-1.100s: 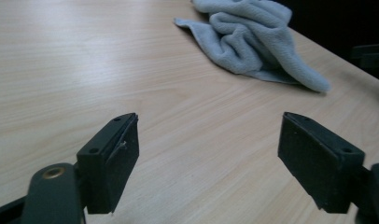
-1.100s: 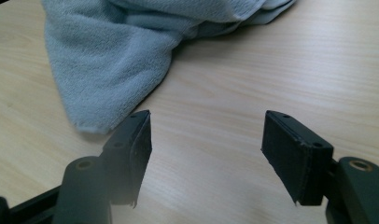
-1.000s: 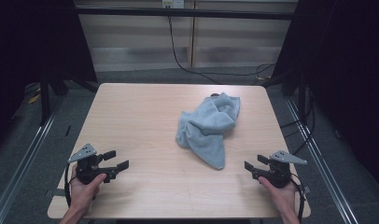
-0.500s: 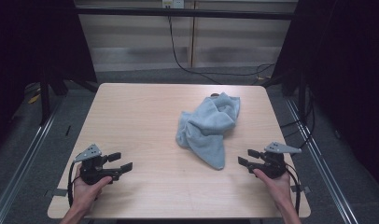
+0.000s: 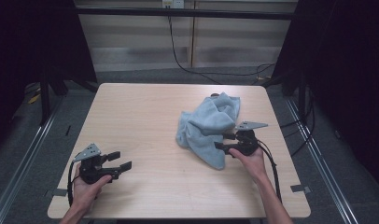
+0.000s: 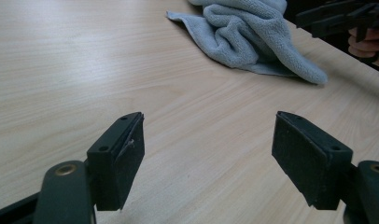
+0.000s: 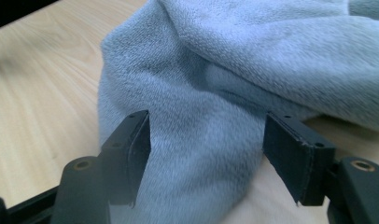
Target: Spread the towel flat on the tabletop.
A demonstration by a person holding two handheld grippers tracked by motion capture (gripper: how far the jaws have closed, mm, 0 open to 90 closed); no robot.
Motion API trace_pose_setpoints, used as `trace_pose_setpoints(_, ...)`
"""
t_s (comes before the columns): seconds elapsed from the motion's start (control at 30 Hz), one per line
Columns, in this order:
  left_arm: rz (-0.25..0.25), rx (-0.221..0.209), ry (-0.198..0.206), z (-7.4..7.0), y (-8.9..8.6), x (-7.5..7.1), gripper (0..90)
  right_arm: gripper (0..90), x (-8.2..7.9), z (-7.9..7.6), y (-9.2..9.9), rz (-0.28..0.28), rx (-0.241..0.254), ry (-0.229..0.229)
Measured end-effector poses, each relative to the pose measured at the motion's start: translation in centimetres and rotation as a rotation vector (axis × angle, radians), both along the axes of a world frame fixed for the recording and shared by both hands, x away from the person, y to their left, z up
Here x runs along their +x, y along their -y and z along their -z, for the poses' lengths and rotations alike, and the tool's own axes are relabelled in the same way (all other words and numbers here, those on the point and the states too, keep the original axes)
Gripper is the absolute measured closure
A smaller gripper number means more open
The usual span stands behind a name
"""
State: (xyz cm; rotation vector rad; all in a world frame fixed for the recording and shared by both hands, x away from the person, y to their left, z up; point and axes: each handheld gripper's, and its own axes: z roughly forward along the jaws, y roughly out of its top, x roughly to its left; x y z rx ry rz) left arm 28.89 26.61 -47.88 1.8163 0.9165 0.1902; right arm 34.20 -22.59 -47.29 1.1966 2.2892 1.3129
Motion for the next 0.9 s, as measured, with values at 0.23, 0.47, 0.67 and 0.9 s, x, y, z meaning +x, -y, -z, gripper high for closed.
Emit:
trace_pose_setpoints(0.23, 0.008, 0.009, -0.009, 0.2, 0.3, 0.3, 25.4, 37.2, 1.3, 2.3, -1.2, -0.025, -0.066, -0.051)
trace_pose_setpoints(0.47, 0.028, 0.03, -0.003, 0.1, 0.7, 0.2, 25.8, 54.2, 0.8, 3.4, -2.9, -0.033, -0.133, -0.036)
trace_pose_setpoints(0.67, 0.031, 0.024, -0.002, -0.1, 0.9, 0.1, 26.2, 71.6, -0.2, 3.6, -3.8, -0.041, -0.074, -0.068)
trace_pose_setpoints(0.9, 0.035, 0.021, -0.007, -0.2, 1.2, 0.1, 26.7, 73.5, -2.3, 3.7, -5.8, -0.102, -0.047, -0.064)
